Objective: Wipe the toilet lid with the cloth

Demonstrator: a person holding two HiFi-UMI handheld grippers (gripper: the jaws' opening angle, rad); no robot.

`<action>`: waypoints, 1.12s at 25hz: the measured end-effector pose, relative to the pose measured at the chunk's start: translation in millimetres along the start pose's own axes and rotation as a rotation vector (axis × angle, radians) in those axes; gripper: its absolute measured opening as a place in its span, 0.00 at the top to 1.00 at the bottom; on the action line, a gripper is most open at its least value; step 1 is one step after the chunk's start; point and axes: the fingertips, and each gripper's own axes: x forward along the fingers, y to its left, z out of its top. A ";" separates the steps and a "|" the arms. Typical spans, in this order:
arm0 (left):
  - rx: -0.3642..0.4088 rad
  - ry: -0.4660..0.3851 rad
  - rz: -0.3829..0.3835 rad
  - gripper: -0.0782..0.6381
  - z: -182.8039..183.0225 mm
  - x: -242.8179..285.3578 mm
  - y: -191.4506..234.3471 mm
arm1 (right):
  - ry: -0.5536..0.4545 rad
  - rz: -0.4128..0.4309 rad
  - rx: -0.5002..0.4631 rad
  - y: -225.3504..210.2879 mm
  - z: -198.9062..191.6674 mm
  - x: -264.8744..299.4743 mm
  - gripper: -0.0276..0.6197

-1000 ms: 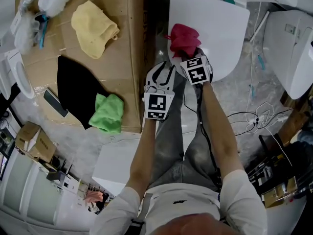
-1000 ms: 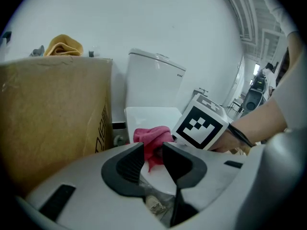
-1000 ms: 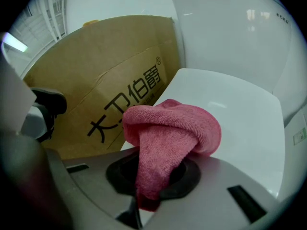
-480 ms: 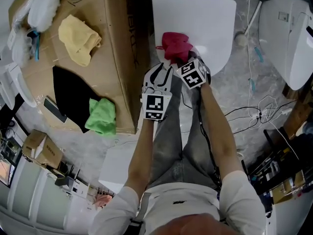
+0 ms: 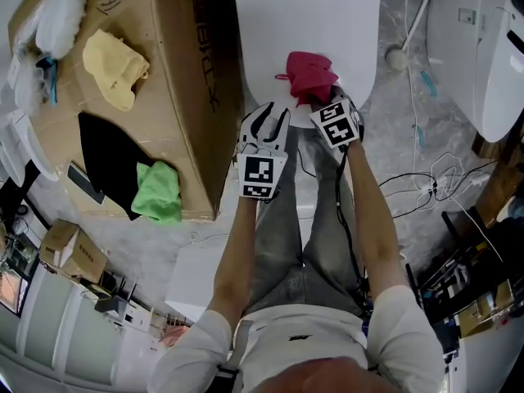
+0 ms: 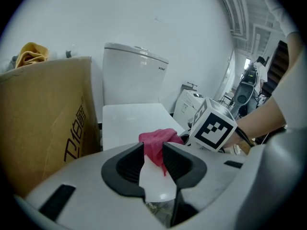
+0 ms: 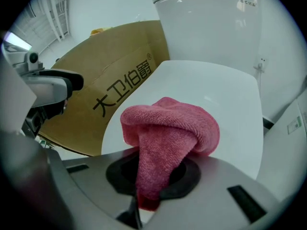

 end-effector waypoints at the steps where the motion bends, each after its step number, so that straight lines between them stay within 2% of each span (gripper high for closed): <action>1: 0.003 0.003 -0.004 0.70 -0.9 0.6 -2.8 | -0.003 -0.009 0.012 -4.1 -3.7 -2.0 0.86; 14: 0.037 0.006 -0.025 0.70 -5.0 -7.4 -12.9 | -0.027 -0.194 0.239 -47.8 -56.7 -32.7 0.86; 20: 0.029 -0.004 -0.010 0.70 -8.7 -22.4 -7.9 | -0.006 -0.273 0.325 -48.2 -75.6 -39.9 0.86; 24: 0.015 -0.011 0.006 0.70 -10.8 -33.0 -8.2 | 0.022 -0.291 0.339 -39.2 -81.7 -39.5 0.86; 28: 0.006 -0.019 0.031 0.70 -11.5 -43.5 -7.8 | 0.038 -0.251 0.325 -20.3 -80.1 -33.4 0.86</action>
